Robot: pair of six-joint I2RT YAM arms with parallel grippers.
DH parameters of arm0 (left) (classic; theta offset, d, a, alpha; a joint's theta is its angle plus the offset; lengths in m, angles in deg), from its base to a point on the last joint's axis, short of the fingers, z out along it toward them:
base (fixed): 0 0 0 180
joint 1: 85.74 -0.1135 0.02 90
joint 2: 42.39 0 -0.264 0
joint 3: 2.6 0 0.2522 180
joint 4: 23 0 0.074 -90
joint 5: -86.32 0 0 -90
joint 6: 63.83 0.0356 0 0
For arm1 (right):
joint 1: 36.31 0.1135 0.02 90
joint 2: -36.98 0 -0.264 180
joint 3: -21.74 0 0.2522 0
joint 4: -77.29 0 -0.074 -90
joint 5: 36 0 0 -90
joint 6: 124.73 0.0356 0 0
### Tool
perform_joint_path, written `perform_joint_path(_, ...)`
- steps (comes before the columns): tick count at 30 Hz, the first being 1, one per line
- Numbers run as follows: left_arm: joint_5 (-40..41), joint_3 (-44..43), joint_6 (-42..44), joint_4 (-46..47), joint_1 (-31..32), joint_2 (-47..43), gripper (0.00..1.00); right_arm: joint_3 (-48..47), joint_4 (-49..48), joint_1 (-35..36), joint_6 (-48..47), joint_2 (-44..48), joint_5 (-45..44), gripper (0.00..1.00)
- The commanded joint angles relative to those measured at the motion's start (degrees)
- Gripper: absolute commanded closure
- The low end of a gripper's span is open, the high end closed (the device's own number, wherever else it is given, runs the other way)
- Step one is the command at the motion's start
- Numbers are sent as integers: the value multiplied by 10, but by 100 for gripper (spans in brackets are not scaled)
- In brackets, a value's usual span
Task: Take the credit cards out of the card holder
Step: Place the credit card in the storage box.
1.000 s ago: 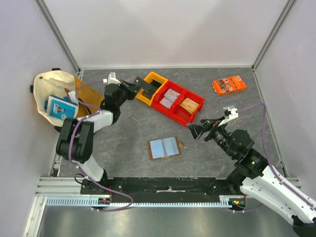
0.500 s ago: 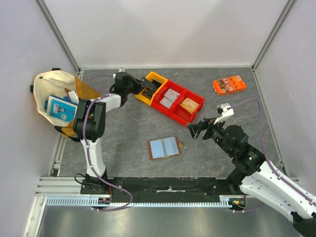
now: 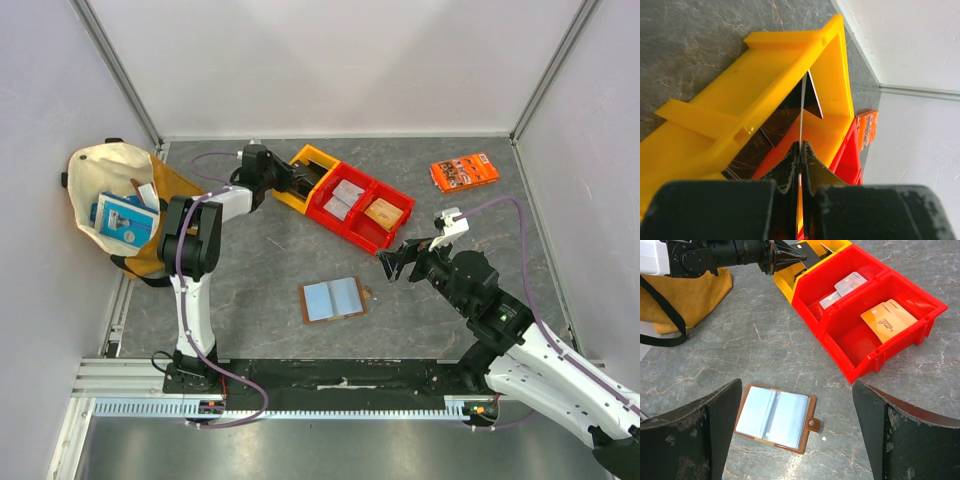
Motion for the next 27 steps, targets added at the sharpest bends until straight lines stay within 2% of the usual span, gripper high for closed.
perform_joint_path(1, 17, -19, -27, -7, 7, 9, 96, -19, -18, -2, -10, 1, -6, 2)
perform_joint_path(4, 23, -11, -43, -3, 15, 3, 97, -19, -17, -2, -8, 5, -5, 2)
perform_joint_path(6, 42, -6, -42, -7, 18, -4, 94, -19, -17, -2, -7, 6, -5, 2)
perform_joint_path(10, 54, -5, -47, -16, 19, -6, 70, -21, -14, -2, -5, 6, 2, 2)
perform_joint_path(14, 68, -4, -29, -43, 18, -18, 53, -26, -9, -2, -3, 10, 7, 2)
perform_joint_path(17, 81, 6, -9, -65, 17, -41, 45, -34, 5, -2, -1, 8, 8, 2)
perform_joint_path(27, 91, 69, 53, -107, 16, -142, 41, -77, 62, -2, -12, -2, 8, 2)
